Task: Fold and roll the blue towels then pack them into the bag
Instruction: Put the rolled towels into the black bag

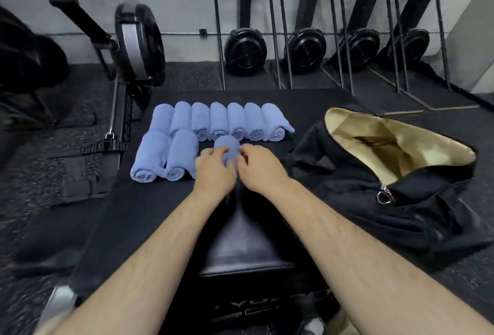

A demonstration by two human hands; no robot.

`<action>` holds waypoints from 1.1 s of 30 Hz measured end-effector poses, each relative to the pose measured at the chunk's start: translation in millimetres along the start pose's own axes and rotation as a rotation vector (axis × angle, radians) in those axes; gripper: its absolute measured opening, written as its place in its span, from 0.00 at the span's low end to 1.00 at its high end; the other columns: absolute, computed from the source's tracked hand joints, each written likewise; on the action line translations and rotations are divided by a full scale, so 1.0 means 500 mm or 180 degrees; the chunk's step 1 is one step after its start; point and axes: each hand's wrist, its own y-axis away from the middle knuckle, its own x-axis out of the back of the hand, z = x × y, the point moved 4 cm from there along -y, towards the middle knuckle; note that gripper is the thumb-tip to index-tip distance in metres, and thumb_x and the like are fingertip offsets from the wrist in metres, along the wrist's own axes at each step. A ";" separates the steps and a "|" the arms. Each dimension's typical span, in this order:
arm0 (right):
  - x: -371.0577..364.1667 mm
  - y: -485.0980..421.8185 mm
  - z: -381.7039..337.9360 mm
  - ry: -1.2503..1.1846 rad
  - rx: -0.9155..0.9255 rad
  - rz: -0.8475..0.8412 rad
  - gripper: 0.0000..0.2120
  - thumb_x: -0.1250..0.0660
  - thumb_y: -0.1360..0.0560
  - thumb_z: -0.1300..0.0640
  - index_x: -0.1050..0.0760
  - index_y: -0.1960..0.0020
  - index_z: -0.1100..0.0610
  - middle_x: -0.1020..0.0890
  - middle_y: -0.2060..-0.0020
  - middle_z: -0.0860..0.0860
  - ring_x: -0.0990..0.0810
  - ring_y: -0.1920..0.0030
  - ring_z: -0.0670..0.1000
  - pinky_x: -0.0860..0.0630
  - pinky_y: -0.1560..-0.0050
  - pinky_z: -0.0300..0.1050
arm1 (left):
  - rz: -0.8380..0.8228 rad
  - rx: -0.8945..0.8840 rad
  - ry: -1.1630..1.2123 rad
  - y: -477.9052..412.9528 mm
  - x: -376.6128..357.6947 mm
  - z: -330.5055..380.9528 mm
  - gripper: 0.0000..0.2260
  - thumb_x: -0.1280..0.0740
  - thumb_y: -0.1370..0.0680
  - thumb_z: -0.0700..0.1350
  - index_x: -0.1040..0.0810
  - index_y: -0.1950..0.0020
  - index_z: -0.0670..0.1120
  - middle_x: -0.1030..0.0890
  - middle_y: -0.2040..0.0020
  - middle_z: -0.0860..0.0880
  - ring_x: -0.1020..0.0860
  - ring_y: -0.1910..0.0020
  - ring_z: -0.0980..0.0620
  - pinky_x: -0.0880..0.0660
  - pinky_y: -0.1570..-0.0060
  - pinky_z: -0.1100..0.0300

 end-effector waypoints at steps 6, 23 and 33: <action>-0.120 -0.051 -0.001 -0.0438 -0.0800 -0.0619 0.23 0.40 0.18 0.47 0.25 0.36 0.66 0.21 0.38 0.64 0.21 0.40 0.63 0.24 0.43 0.51 | -0.0539 0.0601 0.0653 -0.007 -0.032 -0.096 0.15 0.36 0.19 0.42 0.27 0.32 0.43 0.20 0.38 0.45 0.21 0.40 0.46 0.30 0.50 0.60; 0.182 0.076 0.018 -0.0362 0.0010 -0.0325 0.28 0.30 0.28 0.50 0.30 0.29 0.44 0.21 0.41 0.42 0.22 0.43 0.47 0.24 0.43 0.45 | 0.0124 -0.2402 -0.1431 0.013 0.099 0.093 0.32 0.29 0.35 0.43 0.26 0.30 0.48 0.25 0.32 0.50 0.32 0.28 0.42 0.37 0.32 0.46; 0.398 0.180 0.083 0.1264 0.0313 0.0138 0.24 0.31 0.36 0.42 0.28 0.42 0.46 0.22 0.51 0.43 0.22 0.50 0.50 0.26 0.49 0.50 | -0.0220 -0.2786 -0.1159 0.069 0.017 0.358 0.10 0.30 0.31 0.47 0.26 0.52 0.49 0.26 0.56 0.53 0.28 0.58 0.50 0.36 0.61 0.56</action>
